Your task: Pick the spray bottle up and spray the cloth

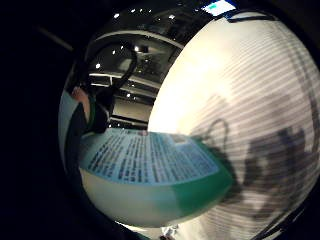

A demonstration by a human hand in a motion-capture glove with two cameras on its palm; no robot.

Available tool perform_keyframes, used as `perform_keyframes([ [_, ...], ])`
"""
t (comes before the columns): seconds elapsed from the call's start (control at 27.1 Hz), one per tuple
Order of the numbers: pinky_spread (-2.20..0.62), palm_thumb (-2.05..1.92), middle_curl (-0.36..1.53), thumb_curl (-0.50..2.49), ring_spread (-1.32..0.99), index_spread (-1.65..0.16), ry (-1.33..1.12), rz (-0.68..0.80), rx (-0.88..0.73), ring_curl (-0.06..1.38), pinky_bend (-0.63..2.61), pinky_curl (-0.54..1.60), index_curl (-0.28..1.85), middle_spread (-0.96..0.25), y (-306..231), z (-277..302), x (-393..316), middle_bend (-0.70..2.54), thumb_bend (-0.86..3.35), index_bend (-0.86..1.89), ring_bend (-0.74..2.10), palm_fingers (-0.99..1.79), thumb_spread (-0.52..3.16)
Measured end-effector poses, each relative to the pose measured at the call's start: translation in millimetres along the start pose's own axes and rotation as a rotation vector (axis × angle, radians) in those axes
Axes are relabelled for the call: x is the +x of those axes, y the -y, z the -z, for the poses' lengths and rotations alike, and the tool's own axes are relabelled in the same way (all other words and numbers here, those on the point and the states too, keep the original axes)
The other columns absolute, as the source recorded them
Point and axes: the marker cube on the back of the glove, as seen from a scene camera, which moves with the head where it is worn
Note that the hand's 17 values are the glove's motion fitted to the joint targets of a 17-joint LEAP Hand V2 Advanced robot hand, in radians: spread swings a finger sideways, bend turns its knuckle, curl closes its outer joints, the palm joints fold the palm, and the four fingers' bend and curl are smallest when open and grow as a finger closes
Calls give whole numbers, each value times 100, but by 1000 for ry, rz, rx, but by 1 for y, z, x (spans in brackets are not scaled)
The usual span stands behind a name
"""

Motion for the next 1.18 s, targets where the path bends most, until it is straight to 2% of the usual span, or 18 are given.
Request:
perform_keyframes([
  [0.26,-20,99,50,61,-16,-20,-84,66,-105,40,30,35,46,-8,13,-10,-9,62,-3,54,50,138,36],
  [0.48,-24,98,51,64,-17,-20,-267,144,-342,42,31,37,49,-8,12,-29,-49,66,-3,58,53,142,22],
  [0.74,-26,97,52,66,-17,-21,-558,294,-615,44,32,40,52,-8,-15,-56,-119,69,-3,60,55,140,13],
  [1.18,-27,96,52,68,-17,-21,-940,467,-814,46,34,42,54,-7,-67,-89,-212,70,-3,61,57,139,5],
])
